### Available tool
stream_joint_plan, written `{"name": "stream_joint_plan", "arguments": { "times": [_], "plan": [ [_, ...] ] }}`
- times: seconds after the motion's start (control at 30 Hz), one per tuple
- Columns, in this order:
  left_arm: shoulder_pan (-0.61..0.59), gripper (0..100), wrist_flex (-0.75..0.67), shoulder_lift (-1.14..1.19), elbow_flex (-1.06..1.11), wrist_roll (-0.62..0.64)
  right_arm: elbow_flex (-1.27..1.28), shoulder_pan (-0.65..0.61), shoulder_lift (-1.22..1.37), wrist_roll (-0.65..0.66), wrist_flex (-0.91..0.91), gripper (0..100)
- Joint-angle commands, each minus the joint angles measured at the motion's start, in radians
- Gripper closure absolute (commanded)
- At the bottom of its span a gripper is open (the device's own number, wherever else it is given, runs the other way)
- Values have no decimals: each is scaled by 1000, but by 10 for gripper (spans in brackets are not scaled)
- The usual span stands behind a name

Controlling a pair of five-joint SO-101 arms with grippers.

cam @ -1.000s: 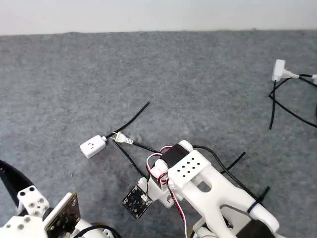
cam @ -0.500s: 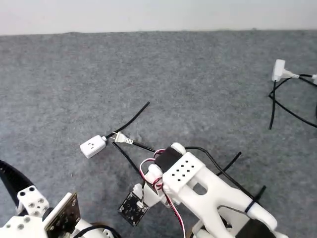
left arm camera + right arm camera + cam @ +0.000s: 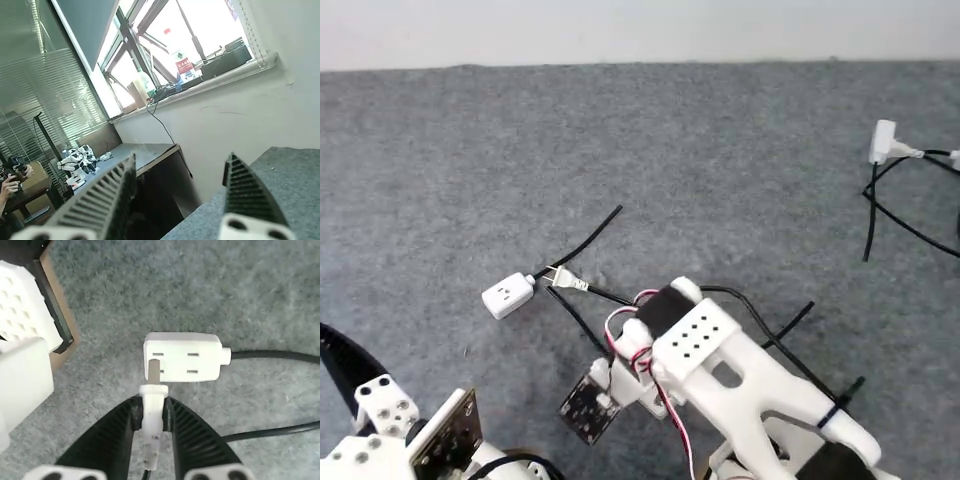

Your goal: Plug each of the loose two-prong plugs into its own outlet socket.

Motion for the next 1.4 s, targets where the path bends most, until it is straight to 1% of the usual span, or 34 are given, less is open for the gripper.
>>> {"name": "stream_joint_plan", "arguments": {
  "times": [0.0,0.1,0.17,0.37,0.63,0.83,0.93,1.13,1.23,1.37],
  "plan": [
    [3,717,-28,-12,2,14,-49,74,-8,80,4,990],
    [3,717,-26,-12,4,20,-46,82,-7,89,4,990],
    [3,717,-26,-12,4,51,-25,82,-7,92,-5,990],
    [3,717,-26,-12,-1,60,104,77,-7,91,-145,990],
    [3,717,-26,-12,-1,60,121,41,-8,87,-153,990],
    [3,717,-26,-12,1,61,121,-38,-8,-25,-143,990],
    [3,717,-26,-12,1,61,121,-76,-8,-31,-122,990],
    [3,717,-26,-12,2,61,121,-105,-8,-35,-124,990],
    [3,717,-26,-12,4,61,123,-131,-8,-81,-122,990],
    [3,717,-17,-12,4,61,123,-147,-8,-101,-122,990]
  ]
}}
